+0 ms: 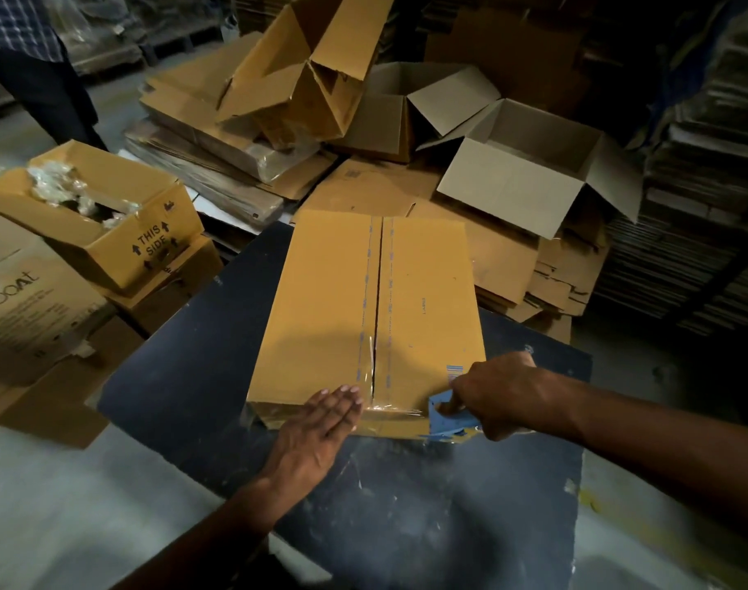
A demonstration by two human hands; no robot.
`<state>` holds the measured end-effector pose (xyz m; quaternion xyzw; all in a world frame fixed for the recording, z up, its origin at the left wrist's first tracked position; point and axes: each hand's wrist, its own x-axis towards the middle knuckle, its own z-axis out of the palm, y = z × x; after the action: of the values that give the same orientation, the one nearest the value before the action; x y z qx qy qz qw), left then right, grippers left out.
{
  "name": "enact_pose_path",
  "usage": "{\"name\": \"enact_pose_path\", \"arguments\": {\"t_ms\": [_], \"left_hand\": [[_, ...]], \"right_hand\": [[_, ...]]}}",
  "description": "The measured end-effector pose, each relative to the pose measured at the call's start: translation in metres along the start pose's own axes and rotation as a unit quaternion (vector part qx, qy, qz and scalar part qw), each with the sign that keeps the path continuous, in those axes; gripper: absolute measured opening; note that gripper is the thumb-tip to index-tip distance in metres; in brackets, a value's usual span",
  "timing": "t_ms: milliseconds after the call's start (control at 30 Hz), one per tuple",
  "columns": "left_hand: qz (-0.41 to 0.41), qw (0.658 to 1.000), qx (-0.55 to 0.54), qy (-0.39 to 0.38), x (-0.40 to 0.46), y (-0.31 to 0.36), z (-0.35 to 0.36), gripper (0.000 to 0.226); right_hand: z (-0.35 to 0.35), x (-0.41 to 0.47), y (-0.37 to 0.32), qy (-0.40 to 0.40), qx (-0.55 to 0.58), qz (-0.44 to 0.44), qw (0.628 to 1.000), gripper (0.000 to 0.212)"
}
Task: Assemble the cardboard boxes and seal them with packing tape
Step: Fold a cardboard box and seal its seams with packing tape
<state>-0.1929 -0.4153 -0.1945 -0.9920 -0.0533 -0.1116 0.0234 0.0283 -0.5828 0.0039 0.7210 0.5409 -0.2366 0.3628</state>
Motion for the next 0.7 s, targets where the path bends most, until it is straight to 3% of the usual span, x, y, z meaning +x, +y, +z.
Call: {"name": "enact_pose_path", "arguments": {"t_ms": [100,167,233,367,467,700], "left_hand": [[-0.016,0.999,0.003,-0.031,0.002,0.0,0.004,0.139],[-0.03,0.998,-0.003,-0.053,0.002,-0.002,0.001,0.141],[-0.039,0.997,-0.011,-0.062,0.004,-0.001,-0.004,0.131],[-0.039,0.995,-0.074,-0.047,0.011,0.015,-0.014,0.059],[-0.068,0.989,-0.062,-0.12,0.025,0.03,-0.037,0.064],[0.015,0.99,-0.03,-0.137,0.062,0.088,-0.036,0.064]], "right_hand": [[0.002,-0.001,-0.001,0.009,0.004,-0.001,1.0,0.056],[0.0,-0.001,0.0,0.018,0.012,-0.003,1.0,0.054],[0.0,-0.001,0.001,0.016,0.022,-0.003,1.0,0.056],[-0.002,0.001,-0.002,0.01,0.031,-0.001,0.999,0.065],[-0.007,0.003,-0.002,0.01,0.027,-0.008,1.0,0.073],[-0.011,0.007,0.001,0.019,0.014,-0.034,0.999,0.062]]}}
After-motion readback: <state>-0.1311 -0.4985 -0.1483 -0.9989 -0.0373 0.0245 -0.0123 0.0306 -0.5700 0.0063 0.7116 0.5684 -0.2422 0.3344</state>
